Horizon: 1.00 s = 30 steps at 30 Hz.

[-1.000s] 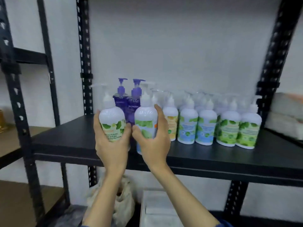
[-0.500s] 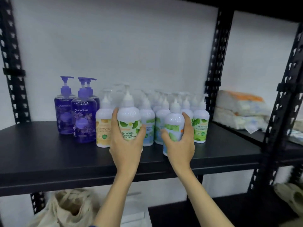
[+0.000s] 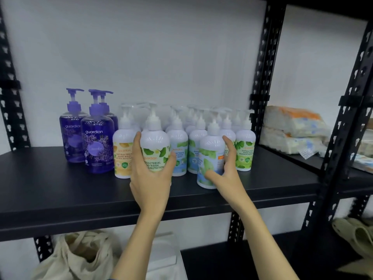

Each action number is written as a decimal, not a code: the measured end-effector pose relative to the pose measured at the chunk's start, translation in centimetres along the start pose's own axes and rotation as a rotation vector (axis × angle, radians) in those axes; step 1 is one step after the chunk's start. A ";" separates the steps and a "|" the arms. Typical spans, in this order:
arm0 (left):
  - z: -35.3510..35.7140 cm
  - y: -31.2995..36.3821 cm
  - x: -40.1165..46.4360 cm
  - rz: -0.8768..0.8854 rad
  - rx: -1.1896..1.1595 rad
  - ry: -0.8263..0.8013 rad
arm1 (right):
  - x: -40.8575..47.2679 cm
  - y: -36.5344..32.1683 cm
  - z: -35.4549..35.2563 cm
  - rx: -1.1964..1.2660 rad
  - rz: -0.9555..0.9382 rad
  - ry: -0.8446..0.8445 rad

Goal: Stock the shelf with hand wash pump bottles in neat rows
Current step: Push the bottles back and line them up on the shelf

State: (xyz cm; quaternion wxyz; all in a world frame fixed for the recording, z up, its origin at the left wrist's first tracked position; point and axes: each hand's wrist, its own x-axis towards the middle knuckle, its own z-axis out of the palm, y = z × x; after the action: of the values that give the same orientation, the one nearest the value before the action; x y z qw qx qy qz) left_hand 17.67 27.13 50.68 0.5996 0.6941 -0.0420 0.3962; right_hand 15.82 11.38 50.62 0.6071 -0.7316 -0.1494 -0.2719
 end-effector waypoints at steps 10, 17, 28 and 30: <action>-0.1 -0.2 0.0 0.015 0.025 -0.001 | 0.2 1.0 1.6 -0.222 -0.081 0.081; 0.0 -0.3 0.0 0.006 0.015 0.013 | 0.1 0.4 0.3 -0.116 -0.057 -0.097; 0.1 -0.1 -0.1 0.027 0.024 0.027 | -0.1 0.5 0.8 -0.152 -0.085 -0.013; 0.1 -0.1 -0.2 0.033 0.027 0.029 | -0.1 0.3 0.3 -0.102 -0.090 -0.061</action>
State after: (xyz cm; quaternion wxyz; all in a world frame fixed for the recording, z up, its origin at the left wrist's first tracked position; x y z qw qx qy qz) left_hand 17.63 26.97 50.51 0.5840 0.6955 -0.0394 0.4167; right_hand 15.97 11.63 50.29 0.5516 -0.7619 -0.1864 -0.2839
